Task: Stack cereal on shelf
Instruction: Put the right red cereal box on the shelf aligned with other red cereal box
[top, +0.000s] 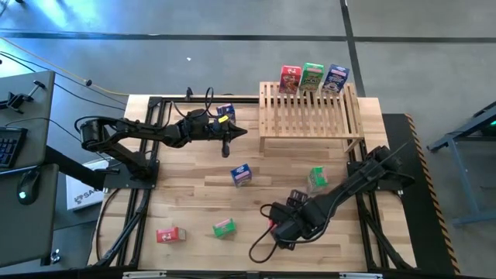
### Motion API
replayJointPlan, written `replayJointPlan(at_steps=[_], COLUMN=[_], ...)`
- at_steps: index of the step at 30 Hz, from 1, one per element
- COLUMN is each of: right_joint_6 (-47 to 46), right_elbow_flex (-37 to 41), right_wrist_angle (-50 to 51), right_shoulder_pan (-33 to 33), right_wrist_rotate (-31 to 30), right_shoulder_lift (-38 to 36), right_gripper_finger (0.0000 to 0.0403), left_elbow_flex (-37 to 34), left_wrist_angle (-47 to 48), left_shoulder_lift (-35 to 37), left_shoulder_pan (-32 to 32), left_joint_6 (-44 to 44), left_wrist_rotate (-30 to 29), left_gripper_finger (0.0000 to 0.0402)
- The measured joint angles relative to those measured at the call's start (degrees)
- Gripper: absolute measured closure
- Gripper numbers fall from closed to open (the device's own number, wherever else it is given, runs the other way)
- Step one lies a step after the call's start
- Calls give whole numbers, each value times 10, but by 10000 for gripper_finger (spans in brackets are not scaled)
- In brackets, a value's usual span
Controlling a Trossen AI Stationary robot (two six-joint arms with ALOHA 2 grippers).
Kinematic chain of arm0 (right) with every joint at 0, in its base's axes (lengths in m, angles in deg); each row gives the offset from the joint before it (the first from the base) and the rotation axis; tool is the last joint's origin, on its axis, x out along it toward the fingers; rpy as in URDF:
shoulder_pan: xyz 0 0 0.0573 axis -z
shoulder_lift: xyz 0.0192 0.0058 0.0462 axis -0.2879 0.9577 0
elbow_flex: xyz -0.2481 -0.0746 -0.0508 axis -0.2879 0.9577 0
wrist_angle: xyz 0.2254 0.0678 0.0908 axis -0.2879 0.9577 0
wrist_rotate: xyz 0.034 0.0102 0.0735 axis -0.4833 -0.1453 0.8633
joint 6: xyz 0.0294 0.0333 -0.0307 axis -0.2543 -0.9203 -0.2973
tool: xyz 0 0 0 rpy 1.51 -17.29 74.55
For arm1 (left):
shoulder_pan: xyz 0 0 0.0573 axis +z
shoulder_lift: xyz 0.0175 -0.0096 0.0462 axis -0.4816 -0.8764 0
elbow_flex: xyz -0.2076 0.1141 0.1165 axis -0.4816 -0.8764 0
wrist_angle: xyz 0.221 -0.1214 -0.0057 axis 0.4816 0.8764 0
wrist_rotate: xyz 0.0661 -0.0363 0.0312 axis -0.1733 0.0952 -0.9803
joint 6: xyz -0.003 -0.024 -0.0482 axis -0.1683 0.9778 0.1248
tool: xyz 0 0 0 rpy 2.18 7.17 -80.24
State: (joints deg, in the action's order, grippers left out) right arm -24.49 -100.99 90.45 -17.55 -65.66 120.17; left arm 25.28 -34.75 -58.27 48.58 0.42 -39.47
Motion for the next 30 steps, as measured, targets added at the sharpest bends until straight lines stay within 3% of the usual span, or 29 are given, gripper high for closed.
replayJointPlan(at_steps=[16, 23, 30], right_joint_6=[53, 70, 135], right_elbow_flex=[97, 111, 59], right_wrist_angle=[-77, -106, -80], right_shoulder_pan=[3, 13, 30], right_wrist_rotate=[41, 48, 48], right_shoulder_lift=[0, 0, 0], right_gripper_finger=[113, 175, 237], left_elbow_flex=[0, 0, 0], left_wrist_angle=[0, 0, -7], left_shoulder_lift=[0, 0, 0], left_shoulder_pan=[0, 0, 1], left_joint_6=[0, 0, -4], left_wrist_rotate=[0, 0, 0], left_gripper_finger=[401, 401, 401])
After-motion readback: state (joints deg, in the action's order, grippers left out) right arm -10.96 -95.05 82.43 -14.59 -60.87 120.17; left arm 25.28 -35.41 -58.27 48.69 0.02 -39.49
